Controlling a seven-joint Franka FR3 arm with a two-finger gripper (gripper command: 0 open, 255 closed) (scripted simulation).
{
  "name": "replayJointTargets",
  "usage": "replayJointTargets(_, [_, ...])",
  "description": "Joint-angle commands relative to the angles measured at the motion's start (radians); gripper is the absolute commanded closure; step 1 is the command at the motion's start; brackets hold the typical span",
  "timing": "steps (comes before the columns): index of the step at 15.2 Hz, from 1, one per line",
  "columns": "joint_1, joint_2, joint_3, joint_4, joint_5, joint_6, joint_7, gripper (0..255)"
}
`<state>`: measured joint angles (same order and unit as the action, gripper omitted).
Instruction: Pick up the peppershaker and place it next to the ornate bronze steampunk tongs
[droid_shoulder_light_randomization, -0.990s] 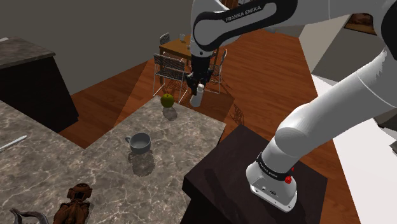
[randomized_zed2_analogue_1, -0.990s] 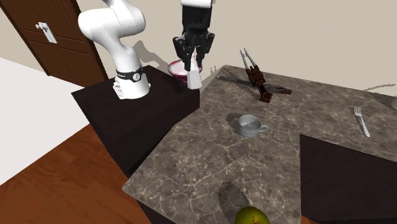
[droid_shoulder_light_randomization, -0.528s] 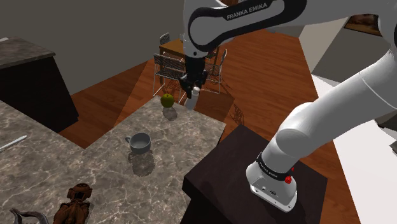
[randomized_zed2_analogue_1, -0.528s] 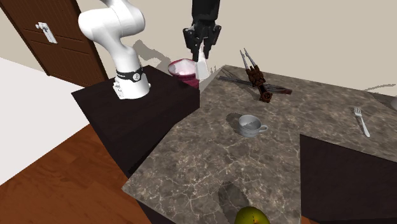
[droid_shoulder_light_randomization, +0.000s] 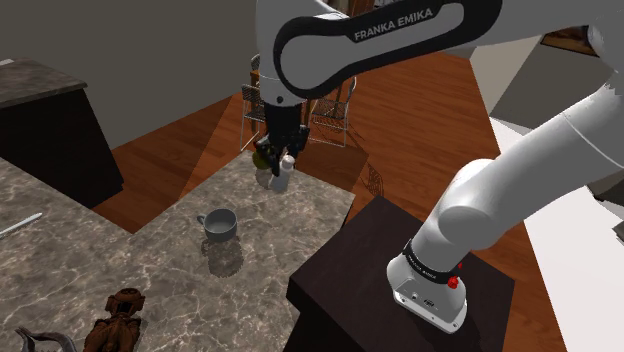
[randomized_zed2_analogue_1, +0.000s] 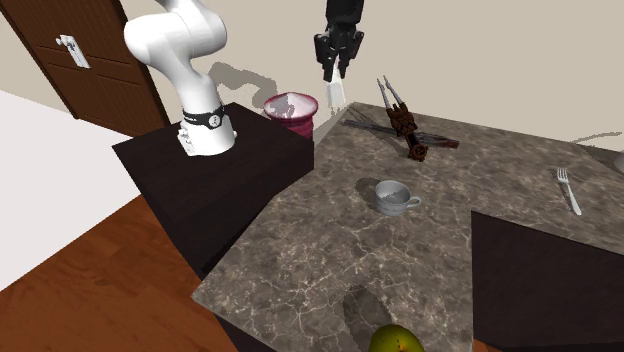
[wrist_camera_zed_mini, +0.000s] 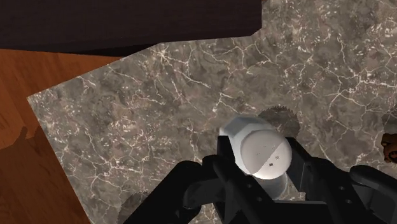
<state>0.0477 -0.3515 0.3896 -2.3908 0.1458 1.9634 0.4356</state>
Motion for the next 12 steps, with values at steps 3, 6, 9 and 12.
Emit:
replayJointTargets(3, [0.039,0.033,0.074,0.044,0.022,-0.004,0.107,255])
replayJointTargets(6, [0.063,0.073,0.131,0.086,0.027,-0.001,0.189,255])
replayJointTargets(9, [0.085,0.124,0.187,0.138,0.020,0.001,0.275,255])
replayJointTargets(12, [0.105,0.188,0.242,0.200,-0.001,0.003,0.366,255])
